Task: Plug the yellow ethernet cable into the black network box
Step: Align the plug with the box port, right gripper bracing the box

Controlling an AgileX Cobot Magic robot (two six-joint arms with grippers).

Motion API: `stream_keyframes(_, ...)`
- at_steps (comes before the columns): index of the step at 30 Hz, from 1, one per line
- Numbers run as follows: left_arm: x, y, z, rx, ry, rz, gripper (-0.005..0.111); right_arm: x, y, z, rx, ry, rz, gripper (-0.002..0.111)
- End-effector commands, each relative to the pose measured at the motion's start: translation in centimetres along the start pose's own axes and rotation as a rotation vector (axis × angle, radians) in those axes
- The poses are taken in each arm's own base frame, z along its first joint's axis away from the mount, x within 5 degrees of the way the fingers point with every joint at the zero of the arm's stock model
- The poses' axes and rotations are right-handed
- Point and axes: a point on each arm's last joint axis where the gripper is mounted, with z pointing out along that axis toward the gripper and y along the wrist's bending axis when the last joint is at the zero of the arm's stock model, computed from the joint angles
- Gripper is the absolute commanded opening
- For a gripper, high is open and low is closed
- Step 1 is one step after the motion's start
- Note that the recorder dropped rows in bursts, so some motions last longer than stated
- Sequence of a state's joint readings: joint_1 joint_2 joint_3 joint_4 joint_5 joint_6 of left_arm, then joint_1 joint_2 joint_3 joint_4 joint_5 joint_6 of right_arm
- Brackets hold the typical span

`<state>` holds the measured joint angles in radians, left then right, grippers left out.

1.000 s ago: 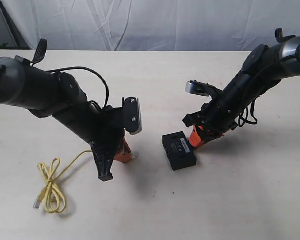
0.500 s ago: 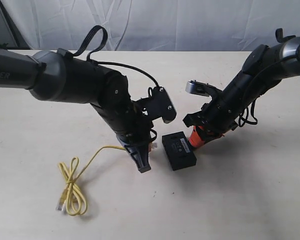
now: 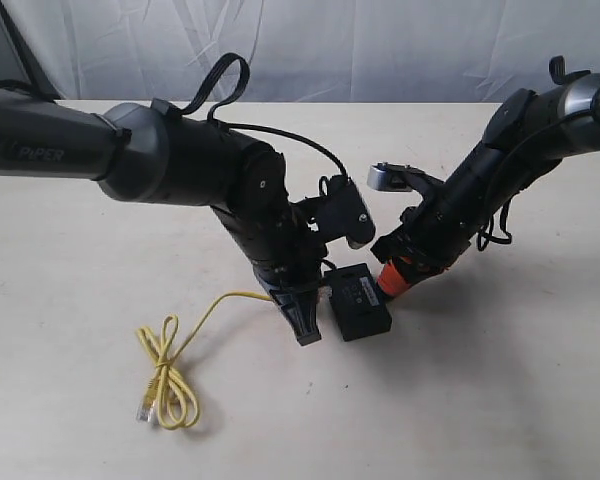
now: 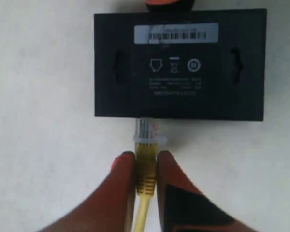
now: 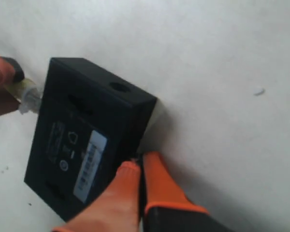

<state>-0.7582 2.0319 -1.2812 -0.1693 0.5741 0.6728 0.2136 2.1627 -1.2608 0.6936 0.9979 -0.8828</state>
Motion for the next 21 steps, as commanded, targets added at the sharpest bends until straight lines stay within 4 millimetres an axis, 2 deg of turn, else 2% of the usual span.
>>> stream_keyframes(1, 0.2, -0.2, 0.8, 0.018, 0.031, 0.009, 0.000, 0.6, -0.8, 0.1, 0.060, 0.067, -0.093, -0.001)
stream_keyframes(5, 0.6, -0.4, 1.5, 0.037, 0.058, 0.005, 0.000, 0.6, -0.8, 0.1, 0.064, 0.066, -0.096, -0.001)
stream_keyframes(14, 0.4, -0.4, 1.4, 0.046, 0.047, -0.019, 0.000, 0.2, -1.0, 0.2, 0.076, 0.025, -0.130, -0.001)
stream_keyframes(21, 0.5, -0.4, 1.4, 0.043, 0.051, -0.031, 0.000, -0.9, -1.2, 0.1, 0.103, -0.099, -0.088, -0.001)
